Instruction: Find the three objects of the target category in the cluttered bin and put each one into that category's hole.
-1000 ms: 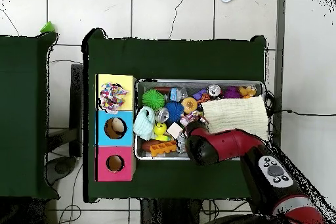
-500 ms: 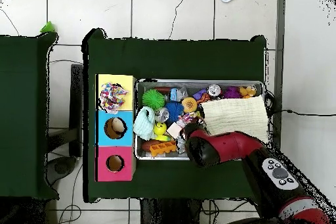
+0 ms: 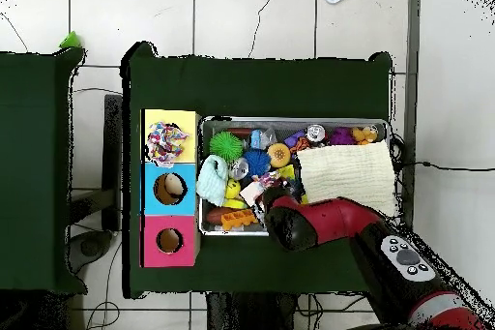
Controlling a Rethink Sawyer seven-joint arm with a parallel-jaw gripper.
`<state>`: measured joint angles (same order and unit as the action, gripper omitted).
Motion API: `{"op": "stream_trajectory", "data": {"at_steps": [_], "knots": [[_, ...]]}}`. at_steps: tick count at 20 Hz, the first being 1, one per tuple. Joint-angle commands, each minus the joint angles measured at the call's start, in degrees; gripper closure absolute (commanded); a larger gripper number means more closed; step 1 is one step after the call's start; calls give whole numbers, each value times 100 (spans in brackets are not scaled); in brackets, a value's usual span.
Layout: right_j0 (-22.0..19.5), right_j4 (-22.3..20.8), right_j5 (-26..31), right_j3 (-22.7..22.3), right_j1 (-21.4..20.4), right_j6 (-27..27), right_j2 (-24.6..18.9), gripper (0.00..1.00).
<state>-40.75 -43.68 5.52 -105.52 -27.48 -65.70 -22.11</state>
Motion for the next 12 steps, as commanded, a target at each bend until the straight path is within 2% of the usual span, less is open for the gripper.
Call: {"op": "stream_trajectory", "data": {"at_steps": [1, 12], "knots": [[124, 337, 1251, -858, -13, -133, -727, 100], [74, 436, 1447, -861, -26, -26, -847, 100]]}}
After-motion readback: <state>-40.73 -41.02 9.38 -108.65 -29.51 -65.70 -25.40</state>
